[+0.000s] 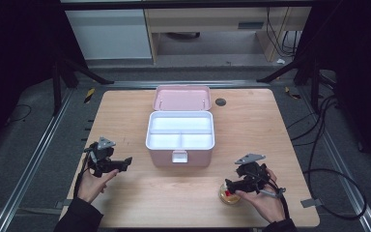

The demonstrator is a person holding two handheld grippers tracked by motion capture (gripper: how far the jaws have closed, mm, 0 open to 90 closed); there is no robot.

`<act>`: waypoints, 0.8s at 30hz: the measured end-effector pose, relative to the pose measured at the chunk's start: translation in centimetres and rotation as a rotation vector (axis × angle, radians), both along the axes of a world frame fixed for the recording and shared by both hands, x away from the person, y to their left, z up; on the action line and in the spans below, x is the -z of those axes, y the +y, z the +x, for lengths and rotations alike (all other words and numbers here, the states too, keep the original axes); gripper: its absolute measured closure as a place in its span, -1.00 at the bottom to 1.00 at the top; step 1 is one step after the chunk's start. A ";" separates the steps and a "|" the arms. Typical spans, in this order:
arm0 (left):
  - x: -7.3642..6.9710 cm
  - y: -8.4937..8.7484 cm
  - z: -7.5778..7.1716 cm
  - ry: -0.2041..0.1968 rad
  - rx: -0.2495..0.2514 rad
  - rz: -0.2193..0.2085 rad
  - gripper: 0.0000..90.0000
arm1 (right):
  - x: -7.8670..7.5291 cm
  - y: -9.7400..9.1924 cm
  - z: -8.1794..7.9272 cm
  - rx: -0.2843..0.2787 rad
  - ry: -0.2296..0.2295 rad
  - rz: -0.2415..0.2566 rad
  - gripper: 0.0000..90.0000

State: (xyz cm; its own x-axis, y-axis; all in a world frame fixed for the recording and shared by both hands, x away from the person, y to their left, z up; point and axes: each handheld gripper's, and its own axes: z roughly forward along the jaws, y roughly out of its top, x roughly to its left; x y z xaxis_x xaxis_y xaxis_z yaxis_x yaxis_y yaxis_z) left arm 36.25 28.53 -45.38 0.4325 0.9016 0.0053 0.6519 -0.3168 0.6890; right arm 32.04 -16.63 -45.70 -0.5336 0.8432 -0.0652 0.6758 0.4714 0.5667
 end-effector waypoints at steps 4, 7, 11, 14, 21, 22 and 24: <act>0.1 -0.1 0.0 0.006 0.004 0.010 -0.60 | 0.2 0.4 -0.2 0.001 0.031 -0.002 -0.75; 0.1 -0.2 0.0 0.009 0.009 0.017 -0.60 | 0.1 0.9 -0.7 -0.003 0.065 -0.006 -0.73; 0.3 -0.2 0.0 0.018 0.014 0.028 -0.60 | 0.4 1.4 -0.9 0.001 0.095 -0.018 -0.75; 0.4 -0.3 0.0 0.024 0.017 0.033 -0.59 | 0.9 1.9 -1.1 -0.007 0.116 -0.030 -0.77; 0.6 -0.4 0.0 0.036 0.023 0.040 -0.59 | 1.5 2.7 -1.3 -0.023 0.161 -0.062 -0.78; 0.6 -0.4 0.0 0.039 0.025 0.041 -0.59 | 1.6 2.7 -1.3 -0.026 0.170 -0.067 -0.78; 0.7 -0.5 0.0 0.038 0.027 0.043 -0.59 | 2.0 2.9 -1.3 -0.028 0.193 -0.085 -0.77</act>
State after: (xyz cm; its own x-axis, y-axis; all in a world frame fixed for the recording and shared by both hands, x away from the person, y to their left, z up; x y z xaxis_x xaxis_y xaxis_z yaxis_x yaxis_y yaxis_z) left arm 36.28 28.04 -46.04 0.4574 0.8889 0.0264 0.6683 -0.3632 0.6492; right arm 30.74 -13.77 -47.67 -0.5665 0.8235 -0.0295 0.7536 0.5323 0.3856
